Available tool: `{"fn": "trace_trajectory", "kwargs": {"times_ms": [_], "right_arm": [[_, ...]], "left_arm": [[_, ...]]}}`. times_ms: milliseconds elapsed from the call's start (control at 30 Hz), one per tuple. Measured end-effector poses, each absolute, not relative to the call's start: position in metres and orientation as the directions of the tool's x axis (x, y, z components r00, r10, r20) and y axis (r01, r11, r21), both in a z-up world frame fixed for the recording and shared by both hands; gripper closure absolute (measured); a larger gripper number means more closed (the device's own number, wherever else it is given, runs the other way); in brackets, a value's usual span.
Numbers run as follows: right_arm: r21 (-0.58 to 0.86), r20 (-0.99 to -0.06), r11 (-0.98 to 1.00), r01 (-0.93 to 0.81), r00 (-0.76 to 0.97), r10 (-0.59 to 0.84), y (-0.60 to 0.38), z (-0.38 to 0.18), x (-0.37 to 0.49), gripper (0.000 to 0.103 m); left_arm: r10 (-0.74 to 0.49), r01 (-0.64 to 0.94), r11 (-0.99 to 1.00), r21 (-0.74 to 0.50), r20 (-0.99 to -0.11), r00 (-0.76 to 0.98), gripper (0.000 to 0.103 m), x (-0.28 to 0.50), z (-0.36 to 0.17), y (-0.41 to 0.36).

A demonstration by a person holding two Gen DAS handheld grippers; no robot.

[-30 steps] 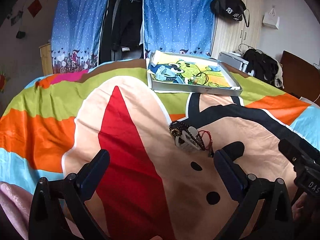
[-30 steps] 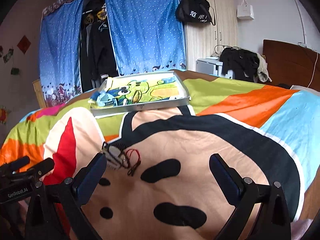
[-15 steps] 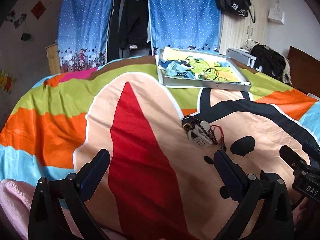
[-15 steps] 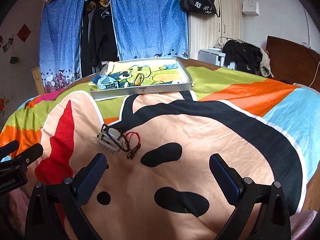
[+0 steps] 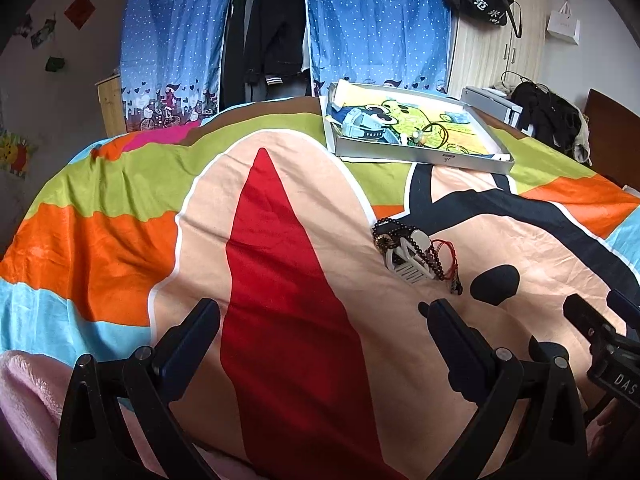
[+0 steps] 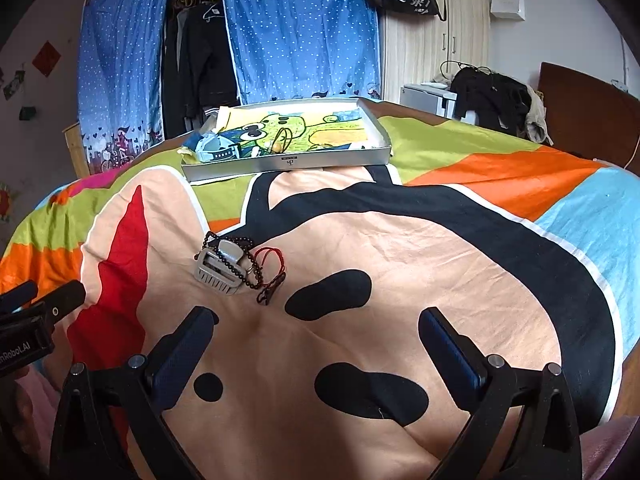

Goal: Organize jewelry
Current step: 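Withdraw both tools from the tray back over the remaining pile, then move both tools toward the white hair clip and bead bracelet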

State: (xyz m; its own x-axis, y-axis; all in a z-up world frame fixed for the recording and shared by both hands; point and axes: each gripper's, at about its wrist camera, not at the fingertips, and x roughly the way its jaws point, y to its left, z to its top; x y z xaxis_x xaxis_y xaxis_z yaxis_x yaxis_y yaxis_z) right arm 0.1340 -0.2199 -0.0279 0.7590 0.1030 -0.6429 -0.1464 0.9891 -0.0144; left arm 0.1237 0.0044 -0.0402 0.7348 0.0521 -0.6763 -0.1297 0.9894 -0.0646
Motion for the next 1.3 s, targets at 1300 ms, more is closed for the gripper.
{"fn": "trace_trajectory", "kwargs": {"times_ms": [1300], "right_arm": [[0.203,-0.785,0.904,-0.376,0.490,0.380,-0.248,-0.051,0.244,0.018]], "left_arm": [[-0.402,0.092,0.908,-0.410,-0.784,0.474,0.016,0.253,-0.085,0.025]]}}
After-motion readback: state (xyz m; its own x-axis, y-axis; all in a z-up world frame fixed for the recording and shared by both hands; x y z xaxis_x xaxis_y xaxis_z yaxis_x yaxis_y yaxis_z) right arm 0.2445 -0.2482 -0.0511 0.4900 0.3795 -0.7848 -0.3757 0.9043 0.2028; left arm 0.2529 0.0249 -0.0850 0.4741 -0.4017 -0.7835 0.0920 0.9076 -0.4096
